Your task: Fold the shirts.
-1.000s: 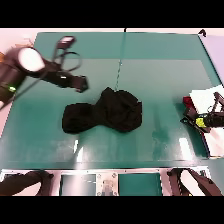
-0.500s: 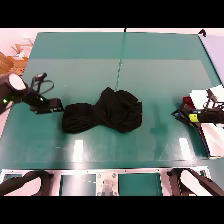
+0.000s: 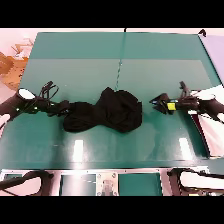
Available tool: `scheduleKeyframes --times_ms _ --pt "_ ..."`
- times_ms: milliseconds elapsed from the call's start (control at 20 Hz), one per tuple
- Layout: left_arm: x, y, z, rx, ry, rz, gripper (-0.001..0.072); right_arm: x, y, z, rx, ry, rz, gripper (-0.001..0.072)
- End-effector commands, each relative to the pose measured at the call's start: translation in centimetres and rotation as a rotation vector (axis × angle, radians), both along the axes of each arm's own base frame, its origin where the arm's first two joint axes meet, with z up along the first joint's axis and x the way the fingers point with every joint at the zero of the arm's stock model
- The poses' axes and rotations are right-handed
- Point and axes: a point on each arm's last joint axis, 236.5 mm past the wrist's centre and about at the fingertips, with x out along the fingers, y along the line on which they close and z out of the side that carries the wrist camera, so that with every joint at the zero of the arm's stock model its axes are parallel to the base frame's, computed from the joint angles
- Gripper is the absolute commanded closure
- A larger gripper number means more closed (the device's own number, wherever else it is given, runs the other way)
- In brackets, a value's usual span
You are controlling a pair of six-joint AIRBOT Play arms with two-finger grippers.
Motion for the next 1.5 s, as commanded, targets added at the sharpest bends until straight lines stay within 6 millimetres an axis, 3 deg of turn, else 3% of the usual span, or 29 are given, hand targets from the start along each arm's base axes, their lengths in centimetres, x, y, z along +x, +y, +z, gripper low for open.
scheduleKeyframes --times_ms 0,150,400,500,550,600,700,750,850,950,1050,1150,1250,1350,1450 --pt "0.5 -0.3 0.0 -0.015 -0.029 -0.006 0.0685 3.3 4.1 -1.0 0.025 -0.019 0.102 0.0192" --pt "0.5 -0.2 0.0 -0.013 -0.030 -0.008 0.0684 5.7 7.0 -1.4 0.034 -0.028 0.164 0.0197" --pt "0.5 -0.2 0.0 -0.010 -0.035 -0.014 0.0684 5.6 11.5 -2.9 0.053 -0.005 0.273 0.0244" --pt "0.6 -0.2 0.0 -0.008 -0.043 -0.022 0.0685 5.7 12.2 -2.8 0.050 -0.014 0.287 0.0461" --pt "0.7 -0.3 0.2 -0.007 -0.050 -0.028 0.0685 6.1 12.2 -2.4 0.049 -0.029 0.292 0.0639" --pt "1.1 -0.3 0.8 -0.006 -0.061 -0.038 0.0685 6.5 12.3 -1.7 0.052 -0.047 0.302 0.0699" --pt "2.2 -0.2 3.3 0.009 -0.103 -0.091 0.0686 7.4 12.1 1.6 0.078 -0.100 0.337 0.0700" --pt "3.1 0.1 5.2 0.027 -0.139 -0.114 0.0686 8.0 11.7 3.8 0.084 -0.142 0.345 0.0701" --pt "5.6 1.5 10.9 0.093 -0.272 -0.112 0.0686 9.4 9.7 10.0 0.077 -0.252 0.308 0.0700" --pt "7.6 2.9 19.1 0.141 -0.466 -0.079 0.0686 10.1 6.8 17.5 0.046 -0.398 0.246 0.0701" --pt "7.8 4.1 28.7 0.185 -0.692 -0.041 0.0686 9.1 3.8 25.0 0.003 -0.546 0.177 0.0700" --pt "6.1 4.9 37.8 0.236 -0.918 -0.001 0.0686 6.7 1.3 31.7 -0.053 -0.693 0.120 0.0700" --pt "3.0 5.6 45.4 0.318 -1.121 0.034 0.0686 3.5 -0.7 37.4 -0.119 -0.825 0.061 0.0700" --pt "-0.4 6.7 50.4 0.428 -1.244 0.067 0.0686 0.1 -2.8 41.9 -0.193 -0.934 -0.010 0.0701" --pt "-2.7 8.1 52.7 0.526 -1.281 0.100 0.0686 -3.1 -4.6 45.4 -0.276 -1.022 -0.089 0.0700"
